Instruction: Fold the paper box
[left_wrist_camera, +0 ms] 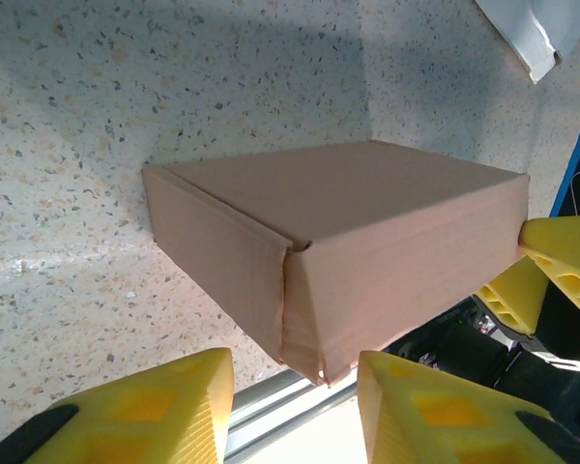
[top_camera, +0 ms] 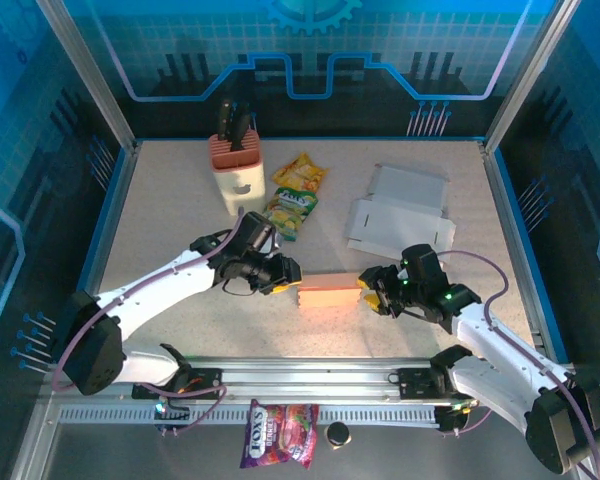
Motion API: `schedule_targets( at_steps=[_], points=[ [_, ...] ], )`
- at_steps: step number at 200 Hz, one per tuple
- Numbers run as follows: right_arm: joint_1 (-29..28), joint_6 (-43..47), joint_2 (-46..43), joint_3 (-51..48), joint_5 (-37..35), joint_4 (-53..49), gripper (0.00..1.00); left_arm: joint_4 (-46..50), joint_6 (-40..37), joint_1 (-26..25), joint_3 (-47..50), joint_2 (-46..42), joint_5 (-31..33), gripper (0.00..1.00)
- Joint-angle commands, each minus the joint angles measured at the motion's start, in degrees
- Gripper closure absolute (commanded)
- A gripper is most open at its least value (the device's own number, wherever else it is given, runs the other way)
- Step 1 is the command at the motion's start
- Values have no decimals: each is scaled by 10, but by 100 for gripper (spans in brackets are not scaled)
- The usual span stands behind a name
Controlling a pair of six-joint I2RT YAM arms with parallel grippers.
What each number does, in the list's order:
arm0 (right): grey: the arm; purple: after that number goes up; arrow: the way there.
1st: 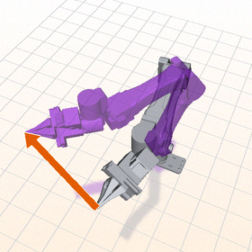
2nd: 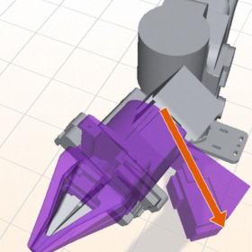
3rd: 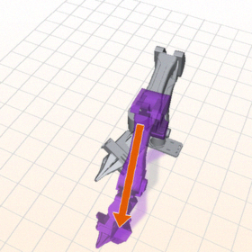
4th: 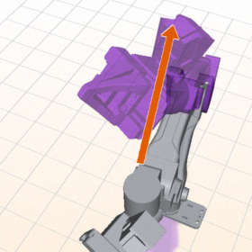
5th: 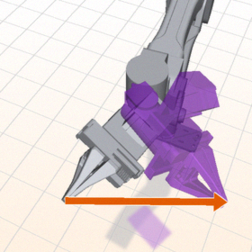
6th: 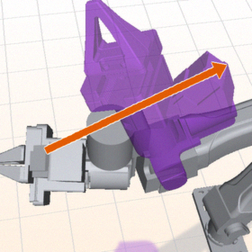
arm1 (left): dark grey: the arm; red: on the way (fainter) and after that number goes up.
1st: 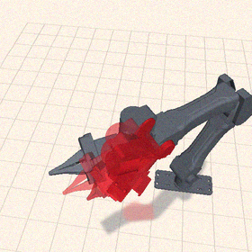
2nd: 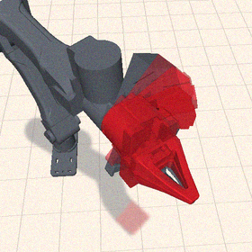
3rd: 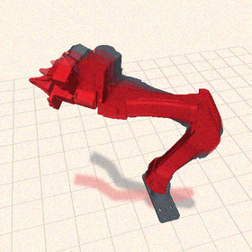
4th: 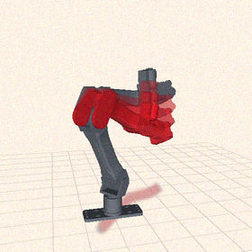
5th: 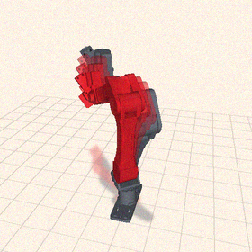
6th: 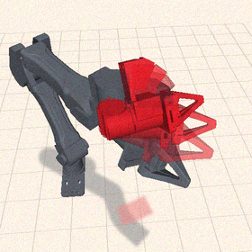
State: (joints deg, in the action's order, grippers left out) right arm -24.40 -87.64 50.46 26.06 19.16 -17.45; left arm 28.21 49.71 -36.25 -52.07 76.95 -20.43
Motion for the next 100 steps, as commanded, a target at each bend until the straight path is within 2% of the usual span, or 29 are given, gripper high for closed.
schedule_targets(
  at_steps=[1,100],
  points=[
    [8,2,-2,-15,-1,-25,51,-29,12,4,19,7,-21,63],
    [9,14,1,-21,-3,-56,54,-53,7,3,69,8,-22,65]
  ],
)
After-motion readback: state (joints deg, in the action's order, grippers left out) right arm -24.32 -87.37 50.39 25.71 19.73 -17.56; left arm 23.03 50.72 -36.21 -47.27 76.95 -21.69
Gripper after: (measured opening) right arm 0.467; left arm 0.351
